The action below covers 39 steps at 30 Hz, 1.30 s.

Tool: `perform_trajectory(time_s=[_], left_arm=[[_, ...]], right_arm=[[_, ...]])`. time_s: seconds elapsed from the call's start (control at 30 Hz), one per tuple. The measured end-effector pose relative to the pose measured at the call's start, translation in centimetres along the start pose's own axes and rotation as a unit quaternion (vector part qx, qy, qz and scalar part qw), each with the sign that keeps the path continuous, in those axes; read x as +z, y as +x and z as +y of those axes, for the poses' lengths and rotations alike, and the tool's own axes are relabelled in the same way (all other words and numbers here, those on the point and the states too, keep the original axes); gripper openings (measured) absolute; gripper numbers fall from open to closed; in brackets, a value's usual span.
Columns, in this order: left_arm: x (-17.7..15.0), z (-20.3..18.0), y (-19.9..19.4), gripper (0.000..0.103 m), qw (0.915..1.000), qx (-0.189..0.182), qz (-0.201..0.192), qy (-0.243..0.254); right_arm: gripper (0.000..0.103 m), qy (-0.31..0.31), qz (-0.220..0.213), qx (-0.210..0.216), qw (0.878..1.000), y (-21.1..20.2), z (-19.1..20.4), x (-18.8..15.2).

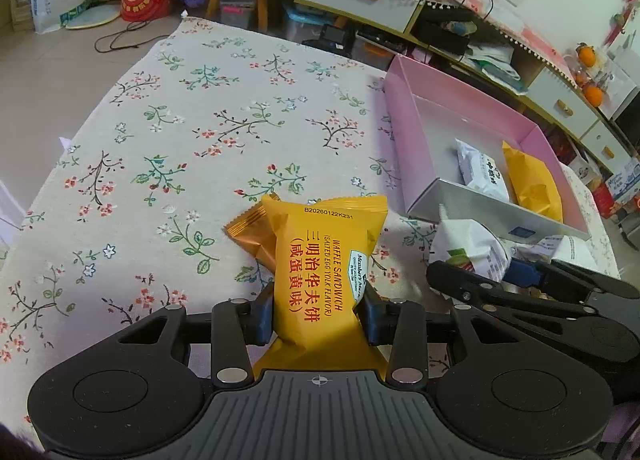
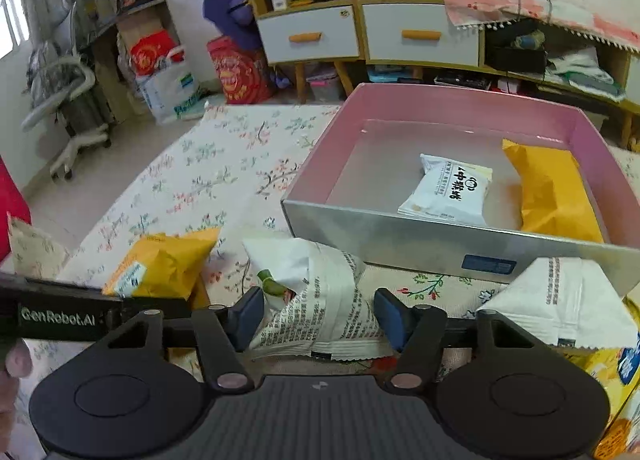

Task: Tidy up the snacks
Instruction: 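Carry both packets over the pink box and release them inside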

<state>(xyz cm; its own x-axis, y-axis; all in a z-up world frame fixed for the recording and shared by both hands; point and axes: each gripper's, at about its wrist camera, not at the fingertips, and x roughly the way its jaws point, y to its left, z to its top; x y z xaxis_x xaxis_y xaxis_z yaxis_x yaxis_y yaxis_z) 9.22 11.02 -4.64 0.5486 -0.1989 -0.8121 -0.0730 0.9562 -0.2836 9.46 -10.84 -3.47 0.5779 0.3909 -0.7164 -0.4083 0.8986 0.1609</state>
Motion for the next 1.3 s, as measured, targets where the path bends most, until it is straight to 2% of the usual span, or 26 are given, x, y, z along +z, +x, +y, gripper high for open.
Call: perform_trajectory(time_s=[0.13, 0.23, 0.43, 0.6, 0.8, 0.97, 1.07, 1.3], left_arm=[[0.1, -0.1, -0.2, 0.038, 1.0000, 0.001, -0.001, -0.002], [0.0, -0.2, -0.4, 0.038, 1.0000, 0.001, -0.004, 0.000], [0.2, -0.4, -0.9, 0.038, 1.0000, 0.002, -0.009, 0.000], [0.7, -1.1, -1.6, 0.037, 0.9998, -0.003, -0.018, 0.003], [1.9, -2.0, -2.7, 0.037, 0.9992, -0.008, -0.038, -0.009], [2.9, -3.4, -3.2, 0.037, 0.9982, -0.020, -0.051, -0.023], [3.8, -4.0, -3.4, 0.037, 0.9963, -0.037, -0.058, -0.050], [4.8, -6.7, -2.9, 0.037, 0.9926, -0.060, -0.075, -0.073]], right_arm=[[0.013, -0.010, 0.010, -0.001, 1.000, -0.4, 0.1, 0.4], [0.011, 0.017, 0.018, 0.001, 1.000, -0.6, -0.4, 0.7], [0.009, 0.053, 0.022, 0.009, 0.998, -1.7, -0.9, 1.3], [0.009, 0.066, 0.008, 0.029, 0.997, -3.0, -0.8, 1.8], [0.009, 0.086, -0.003, 0.026, 0.996, -4.5, -1.1, 2.7], [0.009, 0.121, -0.034, 0.029, 0.992, -6.8, -2.8, 3.5], [0.009, 0.142, -0.052, 0.021, 0.988, -7.8, -4.2, 3.8], [0.009, 0.207, -0.081, 0.006, 0.975, -9.3, -8.0, 3.9]])
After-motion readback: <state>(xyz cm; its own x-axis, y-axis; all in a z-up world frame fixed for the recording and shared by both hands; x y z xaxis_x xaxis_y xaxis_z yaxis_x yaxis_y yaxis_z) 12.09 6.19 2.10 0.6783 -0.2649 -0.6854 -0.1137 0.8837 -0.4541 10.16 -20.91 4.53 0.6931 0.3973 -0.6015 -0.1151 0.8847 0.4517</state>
